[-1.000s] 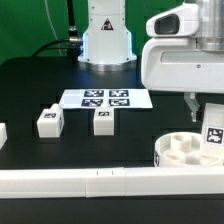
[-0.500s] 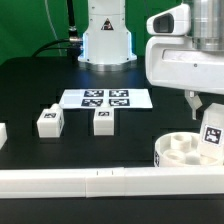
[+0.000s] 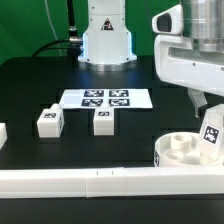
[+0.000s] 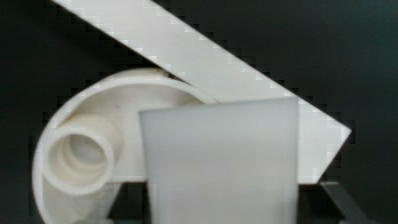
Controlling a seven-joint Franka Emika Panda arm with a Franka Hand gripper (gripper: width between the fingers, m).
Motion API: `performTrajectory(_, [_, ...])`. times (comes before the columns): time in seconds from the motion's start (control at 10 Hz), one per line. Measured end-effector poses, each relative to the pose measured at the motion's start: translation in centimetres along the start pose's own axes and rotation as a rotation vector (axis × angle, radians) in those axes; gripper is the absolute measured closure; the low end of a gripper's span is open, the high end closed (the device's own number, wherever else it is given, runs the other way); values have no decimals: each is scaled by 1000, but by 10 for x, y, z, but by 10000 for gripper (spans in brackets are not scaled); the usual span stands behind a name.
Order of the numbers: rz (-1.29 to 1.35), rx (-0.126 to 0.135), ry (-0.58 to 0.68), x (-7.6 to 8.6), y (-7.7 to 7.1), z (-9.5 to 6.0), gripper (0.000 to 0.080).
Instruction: Assemble stool
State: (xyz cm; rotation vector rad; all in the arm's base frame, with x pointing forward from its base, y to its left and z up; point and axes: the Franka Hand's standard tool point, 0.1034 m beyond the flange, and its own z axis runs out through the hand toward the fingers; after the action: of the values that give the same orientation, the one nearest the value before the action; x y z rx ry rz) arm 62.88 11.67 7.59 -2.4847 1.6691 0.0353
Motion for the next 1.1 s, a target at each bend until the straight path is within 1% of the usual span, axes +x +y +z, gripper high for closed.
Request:
performTrajectory(0.3, [347, 51, -33, -2, 1, 0, 459])
performTrajectory(0.4, [441, 57, -44, -3, 0, 0, 459])
performTrajectory(0.6, [600, 67, -64, -5, -2, 0, 459])
performTrajectory(0.8, [739, 68, -90, -4, -2, 0, 459])
performTrajectory(1.1, [878, 68, -103, -3, -3, 0, 459])
